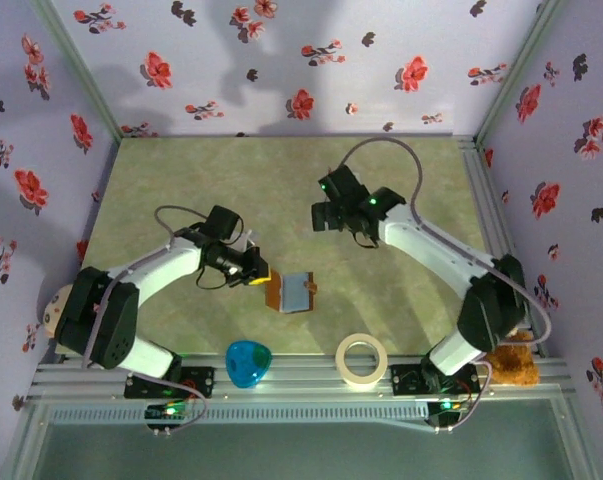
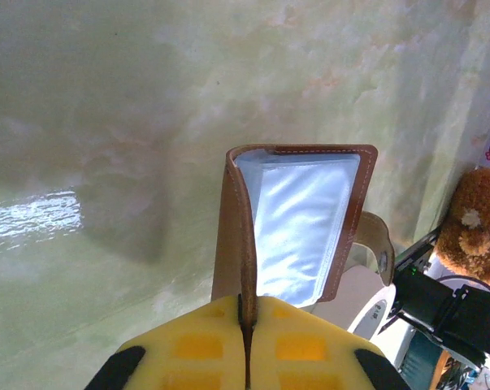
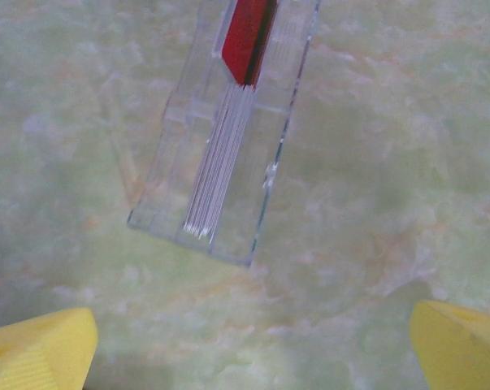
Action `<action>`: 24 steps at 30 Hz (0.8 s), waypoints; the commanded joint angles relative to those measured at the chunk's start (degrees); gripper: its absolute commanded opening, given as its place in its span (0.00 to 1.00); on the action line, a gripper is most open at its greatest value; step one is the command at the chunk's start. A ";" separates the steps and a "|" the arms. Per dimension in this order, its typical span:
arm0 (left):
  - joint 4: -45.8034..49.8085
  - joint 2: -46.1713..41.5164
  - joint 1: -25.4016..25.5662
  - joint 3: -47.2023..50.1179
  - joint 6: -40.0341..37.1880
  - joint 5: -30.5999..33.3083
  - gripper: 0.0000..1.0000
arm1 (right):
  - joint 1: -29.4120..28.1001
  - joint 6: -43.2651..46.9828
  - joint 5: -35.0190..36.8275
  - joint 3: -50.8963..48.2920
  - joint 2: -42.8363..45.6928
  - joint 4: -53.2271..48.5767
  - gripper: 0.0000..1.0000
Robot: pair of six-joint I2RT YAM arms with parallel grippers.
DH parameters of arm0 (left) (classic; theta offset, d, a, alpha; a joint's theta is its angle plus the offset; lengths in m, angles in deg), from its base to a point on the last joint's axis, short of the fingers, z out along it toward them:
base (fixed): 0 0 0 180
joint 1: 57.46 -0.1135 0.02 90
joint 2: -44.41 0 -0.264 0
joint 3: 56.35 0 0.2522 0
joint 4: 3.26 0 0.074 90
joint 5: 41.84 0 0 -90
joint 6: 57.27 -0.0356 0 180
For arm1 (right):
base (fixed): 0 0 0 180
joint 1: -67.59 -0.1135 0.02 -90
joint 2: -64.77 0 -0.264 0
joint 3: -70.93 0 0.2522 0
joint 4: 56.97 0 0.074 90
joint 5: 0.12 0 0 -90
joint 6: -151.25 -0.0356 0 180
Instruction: Put the credit cards into the card holder
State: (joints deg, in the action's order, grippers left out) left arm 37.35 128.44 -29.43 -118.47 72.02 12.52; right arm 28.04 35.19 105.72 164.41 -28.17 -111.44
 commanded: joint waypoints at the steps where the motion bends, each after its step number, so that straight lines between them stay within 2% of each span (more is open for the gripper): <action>1: 2.37 -2.11 0.36 -1.43 -0.13 0.74 0.00 | 0.93 3.21 1.37 4.15 -6.46 -3.69 0.99; 6: 0.92 -1.71 0.45 -1.27 1.11 0.66 0.00 | 0.66 1.60 6.11 10.25 -15.02 -3.67 0.99; 11: 1.46 -2.39 0.84 -0.77 0.68 1.29 0.00 | -0.24 1.11 12.62 13.82 -18.90 -5.72 0.99; 17: 4.23 -2.31 0.80 -1.04 -1.10 3.35 0.00 | -0.20 0.95 19.28 13.35 -18.34 -8.34 0.86; 24: 5.19 -2.03 0.90 -0.98 -2.39 4.08 0.00 | 0.29 1.80 18.38 12.23 -16.55 -8.98 0.70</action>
State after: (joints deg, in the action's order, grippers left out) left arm 40.44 127.44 -28.94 -118.50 71.69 16.20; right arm 28.21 36.85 121.52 177.22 -47.32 -117.98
